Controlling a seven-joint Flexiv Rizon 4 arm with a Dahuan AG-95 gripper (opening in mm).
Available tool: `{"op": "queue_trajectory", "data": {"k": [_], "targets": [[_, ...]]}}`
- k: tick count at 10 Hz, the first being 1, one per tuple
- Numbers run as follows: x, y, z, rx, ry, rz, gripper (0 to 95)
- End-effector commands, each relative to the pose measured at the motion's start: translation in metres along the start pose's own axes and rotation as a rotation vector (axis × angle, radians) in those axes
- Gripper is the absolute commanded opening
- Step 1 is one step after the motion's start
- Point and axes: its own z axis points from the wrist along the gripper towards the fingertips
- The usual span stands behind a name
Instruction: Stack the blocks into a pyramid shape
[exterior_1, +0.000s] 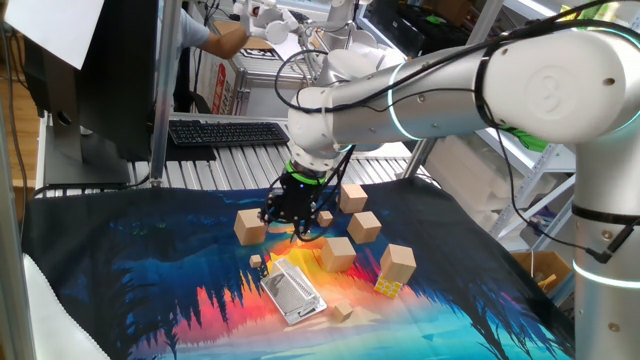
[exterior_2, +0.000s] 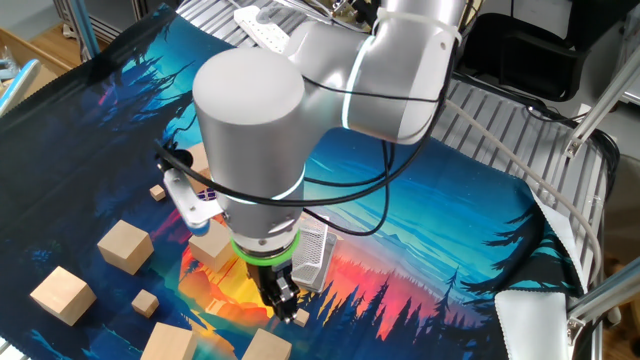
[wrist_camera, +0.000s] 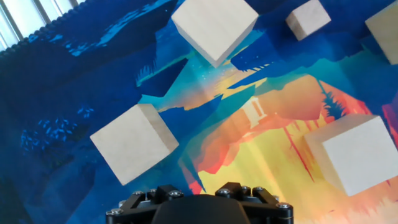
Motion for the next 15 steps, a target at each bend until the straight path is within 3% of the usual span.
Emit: {"op": "queue_trajectory", "data": {"k": [1, 2, 5, 7, 11, 12, 13, 15], "targets": [[0.0002, -0.0005, -0.0001, 0.029, -0.005, -0.02, 57.0], [0.0002, -0.0005, -0.0001, 0.052, -0.008, -0.028, 57.0], [0.0002, -0.0005, -0.0001, 0.051, 0.033, -0.001, 57.0], [0.0002, -0.0005, -0.0001, 0.045, 0.046, -0.001, 57.0], [0.0002, -0.0005, -0.0001, 0.017, 0.053, -0.027, 57.0], [0.0002, -0.0005, -0.0001, 0.004, 0.042, -0.054, 57.0], [0.0002, -0.0005, -0.0001, 0.003, 0.028, -0.049, 57.0], [0.0002, -0.0005, -0.0001, 0.013, 0.029, -0.05, 57.0]]}}
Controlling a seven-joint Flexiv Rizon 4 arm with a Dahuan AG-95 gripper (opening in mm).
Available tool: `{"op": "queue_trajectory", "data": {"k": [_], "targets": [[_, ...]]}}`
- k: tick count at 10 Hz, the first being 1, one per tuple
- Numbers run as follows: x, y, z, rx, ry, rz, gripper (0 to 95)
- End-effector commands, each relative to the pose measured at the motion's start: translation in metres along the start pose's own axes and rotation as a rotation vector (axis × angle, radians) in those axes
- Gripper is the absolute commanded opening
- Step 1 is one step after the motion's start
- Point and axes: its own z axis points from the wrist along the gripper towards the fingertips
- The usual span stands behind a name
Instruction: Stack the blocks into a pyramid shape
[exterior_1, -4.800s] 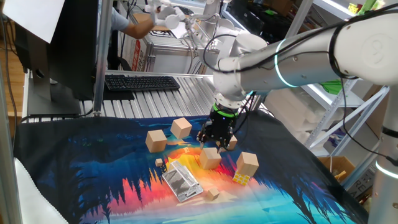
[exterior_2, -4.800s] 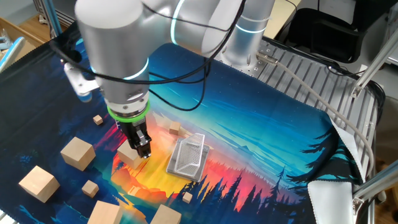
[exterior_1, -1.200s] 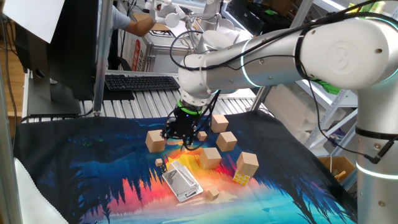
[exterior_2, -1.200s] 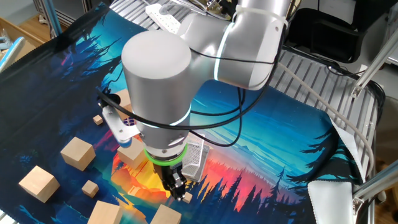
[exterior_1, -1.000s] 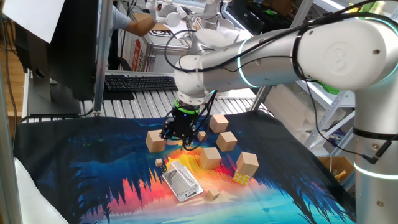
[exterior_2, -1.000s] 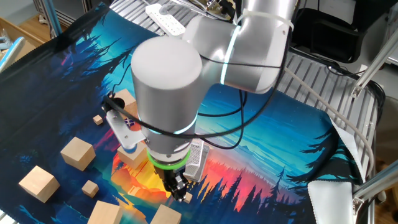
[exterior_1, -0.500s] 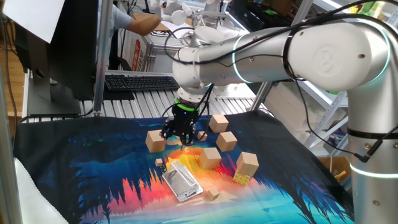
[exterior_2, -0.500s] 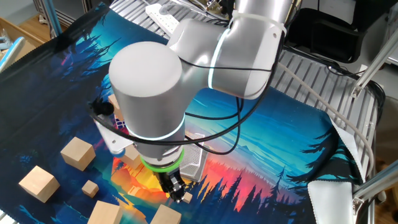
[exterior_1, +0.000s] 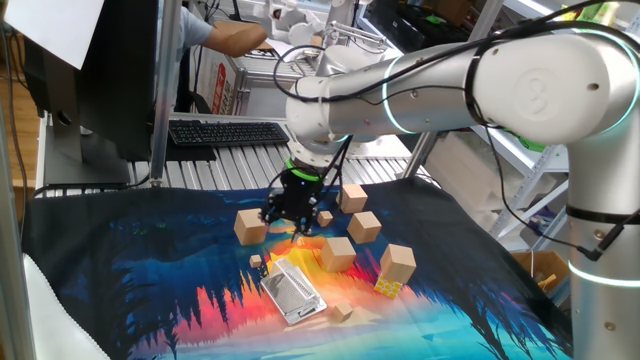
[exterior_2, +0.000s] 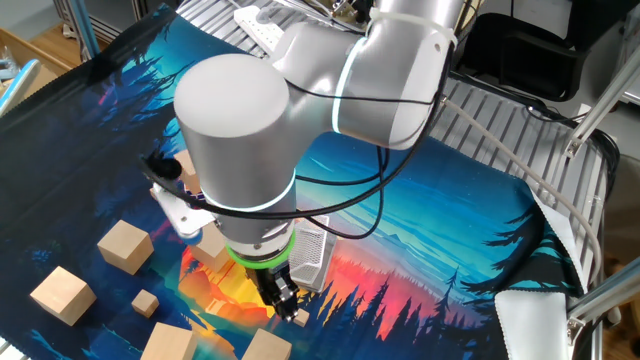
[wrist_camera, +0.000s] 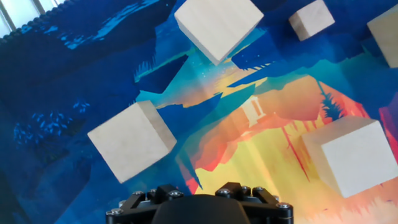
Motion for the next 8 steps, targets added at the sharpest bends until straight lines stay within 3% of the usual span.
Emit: {"op": "queue_trajectory", "data": {"k": [1, 4, 8], "targets": [[0.001, -0.001, -0.001, 0.015, -0.003, 0.013, 57.0], [-0.003, 0.004, -0.001, 0.015, -0.004, -0.011, 57.0], [-0.034, 0.025, -0.003, 0.028, -0.008, -0.04, 57.0]]}}
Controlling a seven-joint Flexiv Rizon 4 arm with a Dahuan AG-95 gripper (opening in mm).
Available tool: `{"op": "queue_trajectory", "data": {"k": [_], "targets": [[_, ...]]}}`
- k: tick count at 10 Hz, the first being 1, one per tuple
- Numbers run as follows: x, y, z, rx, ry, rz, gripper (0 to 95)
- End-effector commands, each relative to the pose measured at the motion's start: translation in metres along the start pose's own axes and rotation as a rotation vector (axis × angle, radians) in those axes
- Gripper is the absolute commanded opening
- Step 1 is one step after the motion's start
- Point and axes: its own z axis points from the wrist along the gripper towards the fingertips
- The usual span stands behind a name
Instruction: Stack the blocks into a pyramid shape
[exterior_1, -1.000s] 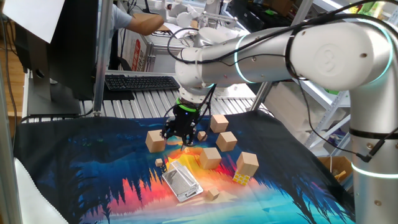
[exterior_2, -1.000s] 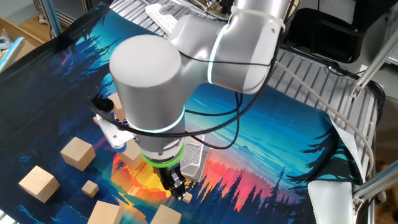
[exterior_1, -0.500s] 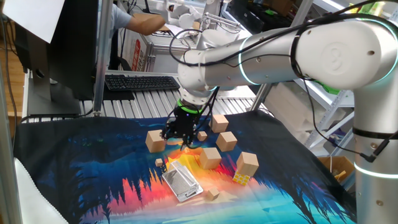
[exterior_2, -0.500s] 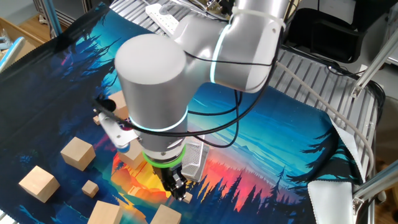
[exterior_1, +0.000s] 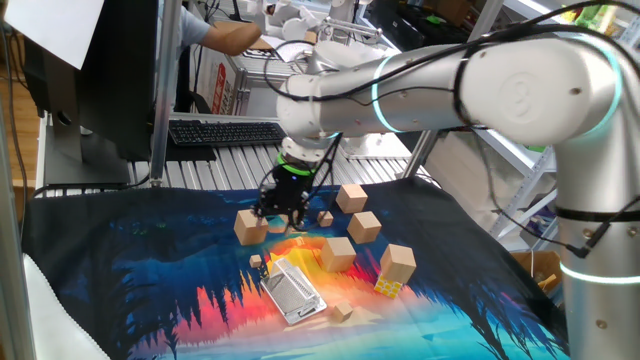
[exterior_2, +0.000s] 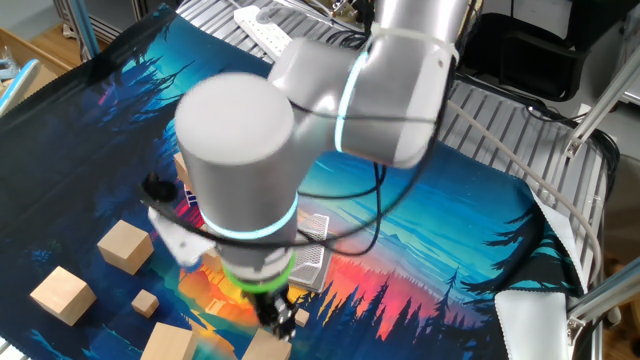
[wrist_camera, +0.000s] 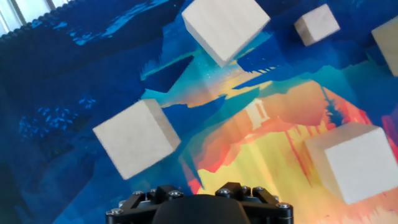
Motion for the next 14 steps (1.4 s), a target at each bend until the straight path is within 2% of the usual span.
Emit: {"op": "queue_trajectory", "data": {"k": [1, 2, 3, 4, 7, 8, 9, 12, 14], "targets": [[-0.012, 0.003, -0.004, -0.001, 0.019, -0.018, 57.0], [-0.02, 0.008, -0.004, -0.004, 0.024, -0.022, 57.0], [-0.023, 0.016, -0.004, -0.003, 0.023, -0.018, 57.0], [-0.024, 0.025, -0.005, 0.002, 0.033, -0.02, 57.0], [-0.028, 0.034, -0.011, 0.007, 0.048, -0.035, 57.0], [-0.027, 0.035, -0.012, 0.024, 0.043, -0.055, 57.0], [-0.027, 0.036, -0.012, 0.04, 0.037, -0.067, 76.0], [-0.024, 0.043, -0.01, 0.08, 0.02, -0.161, 76.0], [-0.024, 0.043, -0.01, 0.084, 0.019, -0.168, 76.0]]}}
